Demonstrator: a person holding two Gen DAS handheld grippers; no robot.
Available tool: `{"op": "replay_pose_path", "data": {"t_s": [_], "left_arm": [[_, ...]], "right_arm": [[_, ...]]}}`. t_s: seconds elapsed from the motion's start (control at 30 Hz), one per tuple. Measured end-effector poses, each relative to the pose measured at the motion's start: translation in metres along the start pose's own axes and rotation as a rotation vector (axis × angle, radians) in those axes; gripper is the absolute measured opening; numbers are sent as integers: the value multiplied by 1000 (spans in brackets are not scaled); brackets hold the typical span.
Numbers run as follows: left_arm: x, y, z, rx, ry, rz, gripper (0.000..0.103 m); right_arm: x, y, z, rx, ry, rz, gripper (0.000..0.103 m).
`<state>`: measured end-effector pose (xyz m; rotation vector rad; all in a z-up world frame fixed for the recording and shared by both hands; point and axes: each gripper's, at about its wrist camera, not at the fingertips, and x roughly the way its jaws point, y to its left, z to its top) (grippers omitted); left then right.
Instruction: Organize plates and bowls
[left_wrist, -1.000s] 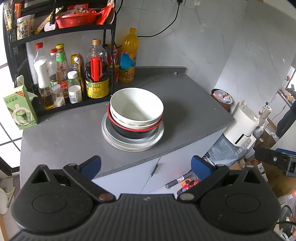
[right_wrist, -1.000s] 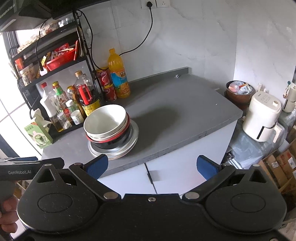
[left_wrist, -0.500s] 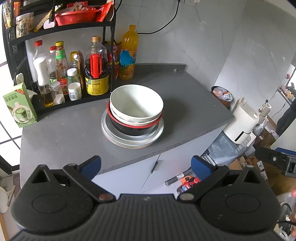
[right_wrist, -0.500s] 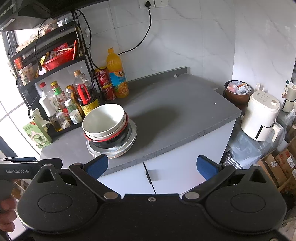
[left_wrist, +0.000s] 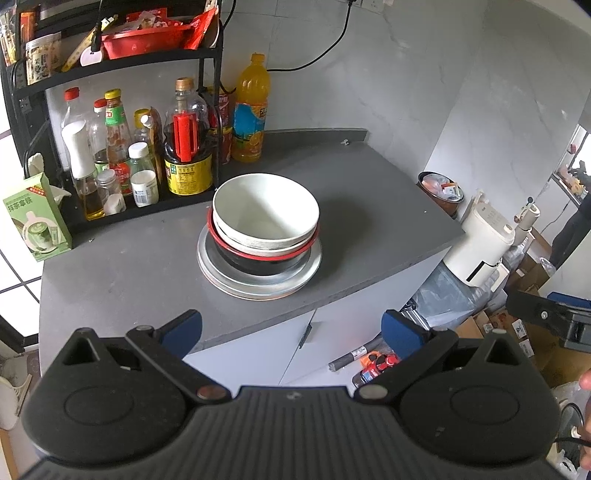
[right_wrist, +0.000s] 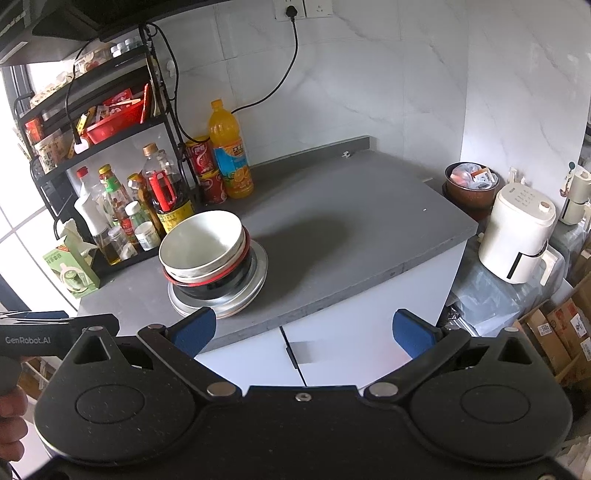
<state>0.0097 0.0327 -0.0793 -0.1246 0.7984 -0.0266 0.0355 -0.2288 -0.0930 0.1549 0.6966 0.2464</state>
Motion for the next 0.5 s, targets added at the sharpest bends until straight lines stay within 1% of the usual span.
{"op": "replay_pose_path", "data": {"t_s": [0.3, 0.5], "left_arm": [[3, -5, 2, -8, -2, 8, 102], [12, -13, 3, -29, 17, 17, 102]], "right_arm": [[1, -7, 1, 1, -1, 3, 103], [7, -22, 4, -9, 16, 19, 103]]}}
